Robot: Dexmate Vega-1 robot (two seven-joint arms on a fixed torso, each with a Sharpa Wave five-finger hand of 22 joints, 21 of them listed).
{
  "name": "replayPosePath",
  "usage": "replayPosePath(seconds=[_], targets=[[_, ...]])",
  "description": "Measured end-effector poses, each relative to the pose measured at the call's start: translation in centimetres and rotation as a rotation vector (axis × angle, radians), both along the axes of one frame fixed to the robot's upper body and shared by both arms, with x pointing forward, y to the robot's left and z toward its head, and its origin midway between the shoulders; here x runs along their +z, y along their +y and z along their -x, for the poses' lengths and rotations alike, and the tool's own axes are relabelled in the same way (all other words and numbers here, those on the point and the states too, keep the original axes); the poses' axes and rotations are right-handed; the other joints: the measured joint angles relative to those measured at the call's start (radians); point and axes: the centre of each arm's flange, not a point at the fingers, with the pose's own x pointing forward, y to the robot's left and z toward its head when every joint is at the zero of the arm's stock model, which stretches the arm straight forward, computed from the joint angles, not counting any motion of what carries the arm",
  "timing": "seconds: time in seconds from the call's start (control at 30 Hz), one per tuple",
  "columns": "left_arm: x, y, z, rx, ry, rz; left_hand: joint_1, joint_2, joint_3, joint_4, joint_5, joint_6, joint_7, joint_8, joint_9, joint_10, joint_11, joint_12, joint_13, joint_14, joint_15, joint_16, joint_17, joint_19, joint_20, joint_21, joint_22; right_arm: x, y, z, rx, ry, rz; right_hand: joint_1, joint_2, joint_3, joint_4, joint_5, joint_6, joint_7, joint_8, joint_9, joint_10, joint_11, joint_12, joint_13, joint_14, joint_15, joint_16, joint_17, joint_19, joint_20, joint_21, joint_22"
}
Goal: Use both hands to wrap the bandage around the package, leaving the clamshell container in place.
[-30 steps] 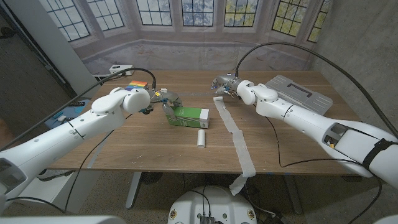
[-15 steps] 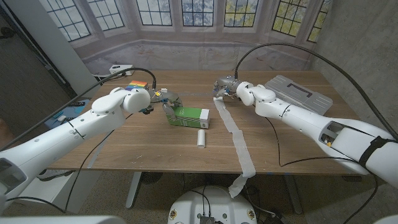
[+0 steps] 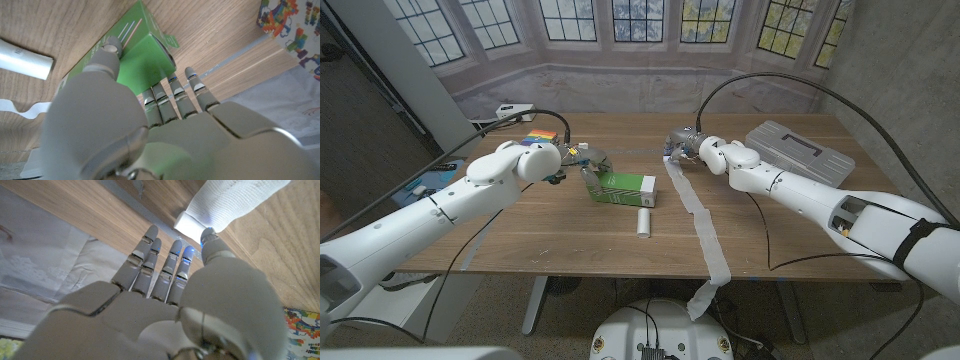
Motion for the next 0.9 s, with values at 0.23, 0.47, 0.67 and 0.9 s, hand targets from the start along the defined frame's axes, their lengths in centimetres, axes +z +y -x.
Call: replayPosePath(seconds=[0.23, 0.47, 0.67, 0.9], targets=[[-0.06, 0.15, 0.05, 0.002, 0.0, 0.0, 0.0, 0.0, 0.0, 0.0, 0.0, 0.0, 0.0, 0.0, 0.0, 0.0, 0.0, -0.001, 0.004, 0.0, 0.0, 0.0, 0.001, 0.0, 0.0, 0.0, 0.0, -0.31, 0.14, -0.34, -0.003, -0.005, 0.004, 0.005, -0.005, 0.0, 0.0, 0.0, 0.021, 0.0, 0.004, 0.0, 0.016, -0.008, 0.001, 0.0, 0.008, -0.001, 0.0, 0.0, 0.0, 0.0, 0.0, 0.0], [-0.08, 0.23, 0.06, 0.002, 0.0, 0.002, 0.0, 0.0, 0.0, 0.0, 0.0, 0.0, 0.0, 0.0, 0.0, 0.0, 0.0, -0.001, 0.004, 0.0, 0.0, 0.0, 0.005, 0.0, 0.0, 0.0, 0.0, -0.46, 0.32, -0.47, 0.001, -0.014, 0.004, 0.013, -0.005, 0.003, -0.003, 0.0, 0.047, -0.004, 0.008, 0.0, 0.038, -0.006, 0.008, 0.0, 0.017, -0.002, 0.0, -0.001, 0.011, -0.004, 0.0, 0.0], [-0.1, 0.22, 0.06, -0.001, 0.002, 0.003, 0.0, 0.0, 0.0, 0.0, 0.0, 0.0, 0.0, 0.0, 0.001, 0.0, 0.0, -0.003, 0.004, 0.0, 0.0, 0.0, 0.005, 0.0, 0.0, 0.0, 0.0, -0.56, 0.4, -0.51, 0.004, -0.021, 0.004, 0.021, -0.005, 0.003, -0.003, 0.0, 0.068, -0.004, 0.015, 0.003, 0.068, -0.007, 0.015, 0.003, 0.037, -0.003, 0.0, 0.0, 0.011, -0.004, 0.0, 0.0], [-0.14, 0.22, 0.04, -0.004, 0.003, 0.002, 0.0, 0.0, 0.0, 0.0, 0.0, 0.0, 0.0, 0.0, 0.001, 0.0, 0.0, -0.004, 0.008, 0.0, 0.0, -0.004, 0.005, 0.0, 0.0, 0.0, 0.0, -0.55, 0.4, -0.48, 0.006, -0.035, 0.003, 0.036, -0.001, 0.003, -0.003, 0.0, 0.099, -0.002, 0.022, 0.003, 0.095, -0.005, 0.029, 0.008, 0.058, -0.006, 0.0, 0.005, 0.015, 0.0, 0.0, 0.003]])
